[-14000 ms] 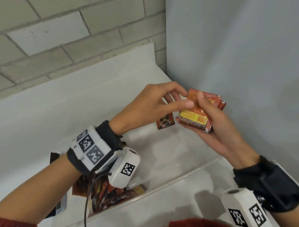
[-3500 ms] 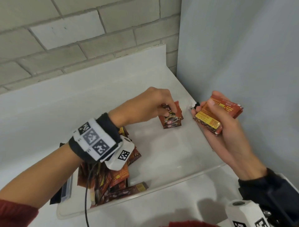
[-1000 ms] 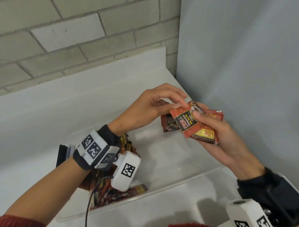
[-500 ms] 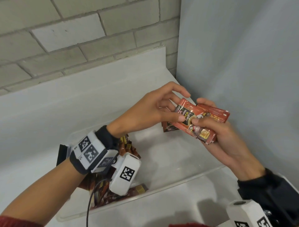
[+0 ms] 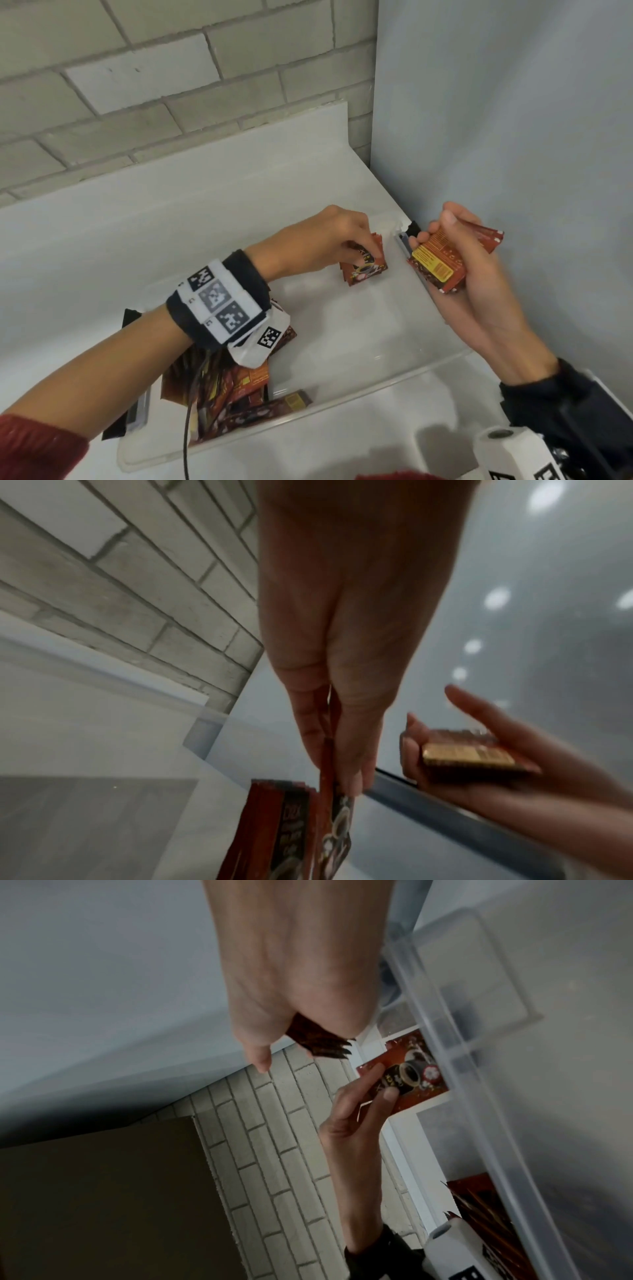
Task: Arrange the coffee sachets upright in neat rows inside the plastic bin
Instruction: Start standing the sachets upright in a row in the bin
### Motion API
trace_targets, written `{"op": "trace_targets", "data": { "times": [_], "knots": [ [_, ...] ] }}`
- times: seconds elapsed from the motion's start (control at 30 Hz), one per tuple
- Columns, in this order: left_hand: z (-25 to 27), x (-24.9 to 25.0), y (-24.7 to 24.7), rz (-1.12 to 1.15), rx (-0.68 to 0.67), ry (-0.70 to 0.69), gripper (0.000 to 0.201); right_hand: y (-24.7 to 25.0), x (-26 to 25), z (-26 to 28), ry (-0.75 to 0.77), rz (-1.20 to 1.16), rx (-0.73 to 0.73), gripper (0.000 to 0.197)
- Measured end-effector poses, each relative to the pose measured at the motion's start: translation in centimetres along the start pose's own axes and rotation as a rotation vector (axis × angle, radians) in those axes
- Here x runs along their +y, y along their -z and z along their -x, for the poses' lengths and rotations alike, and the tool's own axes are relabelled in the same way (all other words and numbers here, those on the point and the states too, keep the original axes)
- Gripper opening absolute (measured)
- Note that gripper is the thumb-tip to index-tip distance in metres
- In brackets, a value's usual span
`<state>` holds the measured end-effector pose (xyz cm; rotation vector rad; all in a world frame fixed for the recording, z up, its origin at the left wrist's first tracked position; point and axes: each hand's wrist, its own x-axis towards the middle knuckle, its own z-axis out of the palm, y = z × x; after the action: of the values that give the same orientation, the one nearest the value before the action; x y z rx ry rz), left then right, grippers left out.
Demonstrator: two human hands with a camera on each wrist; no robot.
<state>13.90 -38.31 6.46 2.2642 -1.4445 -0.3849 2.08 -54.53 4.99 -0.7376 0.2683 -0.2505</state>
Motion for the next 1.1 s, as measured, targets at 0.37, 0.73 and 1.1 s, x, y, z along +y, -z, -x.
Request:
{"op": "trace_targets", "data": {
  "times": [0.37, 0.73, 1.1],
  "knots": [
    [-1.2, -0.4, -2.1, -0.298, -0.049, -0.057, 0.03, 0.1, 0.0, 0.1, -0.023, -0.014, 0.034, 0.027],
    [-1.2, -0.5, -3.3, -0.452, 0.07, -0.101, 0.018, -0.3, 0.0, 0.3, -0.077, -0.056, -0.005, 0.05],
    [-1.5, -1.3, -3.9, -0.467, 0.157, -0.239, 0.015, 0.0, 0.2, 0.3, -0.152, 0.032, -0.079, 0.035]
  ]
}}
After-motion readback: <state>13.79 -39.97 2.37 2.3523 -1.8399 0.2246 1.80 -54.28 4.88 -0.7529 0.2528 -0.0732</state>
